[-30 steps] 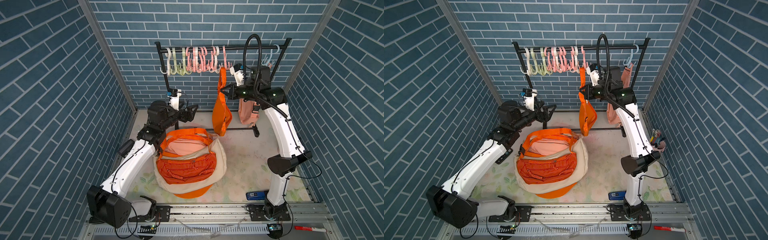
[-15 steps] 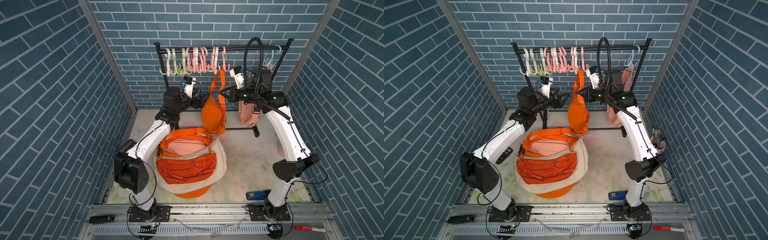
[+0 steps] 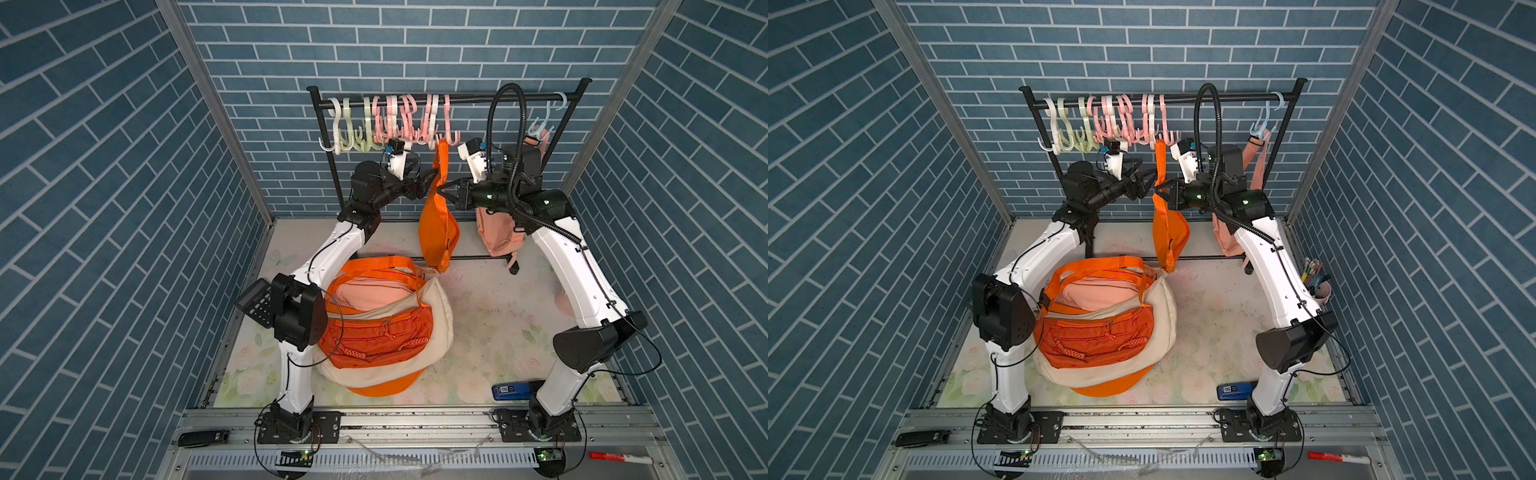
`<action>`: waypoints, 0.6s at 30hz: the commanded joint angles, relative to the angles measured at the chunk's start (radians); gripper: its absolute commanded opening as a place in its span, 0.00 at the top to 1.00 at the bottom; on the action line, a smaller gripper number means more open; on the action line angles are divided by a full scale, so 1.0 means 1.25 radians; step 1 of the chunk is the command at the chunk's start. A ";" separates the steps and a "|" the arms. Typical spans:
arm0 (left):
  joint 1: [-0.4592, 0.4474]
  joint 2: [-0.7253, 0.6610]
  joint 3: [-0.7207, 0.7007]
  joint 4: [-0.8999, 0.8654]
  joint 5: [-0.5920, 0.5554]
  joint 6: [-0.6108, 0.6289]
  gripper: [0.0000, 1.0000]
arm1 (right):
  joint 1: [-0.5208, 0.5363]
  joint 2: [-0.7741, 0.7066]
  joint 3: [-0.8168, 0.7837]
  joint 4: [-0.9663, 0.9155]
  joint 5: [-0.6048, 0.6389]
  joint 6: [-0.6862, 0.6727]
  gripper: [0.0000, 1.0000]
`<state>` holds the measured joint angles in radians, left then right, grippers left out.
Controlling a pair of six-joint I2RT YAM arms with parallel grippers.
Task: Take the bag off the hook
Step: Pick up the bag from the hook.
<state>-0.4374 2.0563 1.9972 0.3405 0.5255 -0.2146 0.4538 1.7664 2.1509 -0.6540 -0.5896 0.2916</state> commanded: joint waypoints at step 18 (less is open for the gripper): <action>-0.046 0.120 0.178 0.040 0.014 -0.001 1.00 | 0.010 -0.089 -0.089 -0.011 0.021 0.003 1.00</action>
<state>-0.4847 2.2166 2.2120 0.3614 0.5438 -0.2081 0.4564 1.6981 2.0598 -0.6277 -0.5835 0.2985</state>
